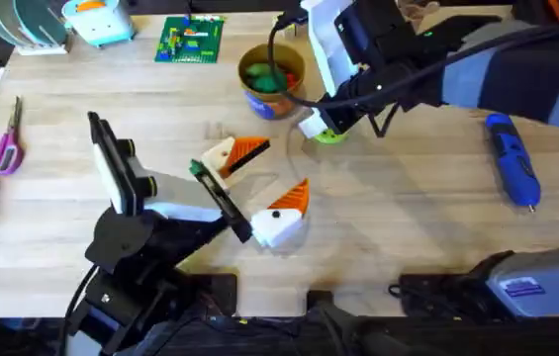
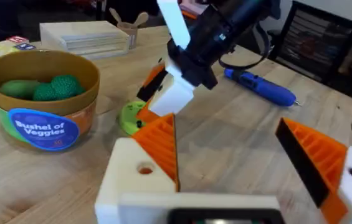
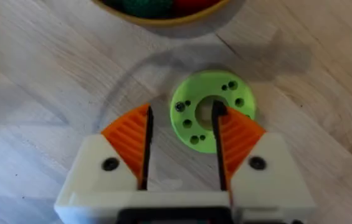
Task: Pick up the gripper from the table and insert it into the empty holder that is missing its gripper. Then pick up a screw, insert it into the mounting hole, and use the screwdriver to tighten it. Finally, clean up the table by picking up the vegetable and placing it into the bucket.
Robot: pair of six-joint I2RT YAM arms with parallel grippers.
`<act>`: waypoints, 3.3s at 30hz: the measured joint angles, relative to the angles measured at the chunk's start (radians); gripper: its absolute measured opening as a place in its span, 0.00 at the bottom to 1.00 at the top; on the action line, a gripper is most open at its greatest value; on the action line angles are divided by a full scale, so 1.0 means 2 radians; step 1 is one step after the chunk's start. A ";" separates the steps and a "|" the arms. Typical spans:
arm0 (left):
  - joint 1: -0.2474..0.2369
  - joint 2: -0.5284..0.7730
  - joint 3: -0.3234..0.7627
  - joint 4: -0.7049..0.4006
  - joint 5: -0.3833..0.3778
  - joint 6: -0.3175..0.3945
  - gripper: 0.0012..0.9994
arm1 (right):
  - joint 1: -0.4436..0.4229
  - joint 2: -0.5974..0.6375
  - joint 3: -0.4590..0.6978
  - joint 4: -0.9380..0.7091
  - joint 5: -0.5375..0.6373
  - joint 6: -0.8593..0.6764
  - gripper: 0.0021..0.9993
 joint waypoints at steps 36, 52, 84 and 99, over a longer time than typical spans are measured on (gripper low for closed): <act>0.000 0.000 0.000 0.000 0.000 0.000 0.99 | 0.015 0.055 0.002 0.021 0.013 -0.003 0.14; 0.000 0.000 0.000 0.000 0.000 0.000 0.99 | 0.014 0.055 0.011 0.005 0.013 -0.003 0.01; 0.000 0.000 0.000 0.000 0.000 0.000 0.99 | 0.014 0.031 0.041 -0.061 0.013 0.010 0.00; 0.000 0.000 0.000 0.000 0.000 0.000 0.99 | 0.014 0.073 0.044 -0.045 0.013 0.020 0.00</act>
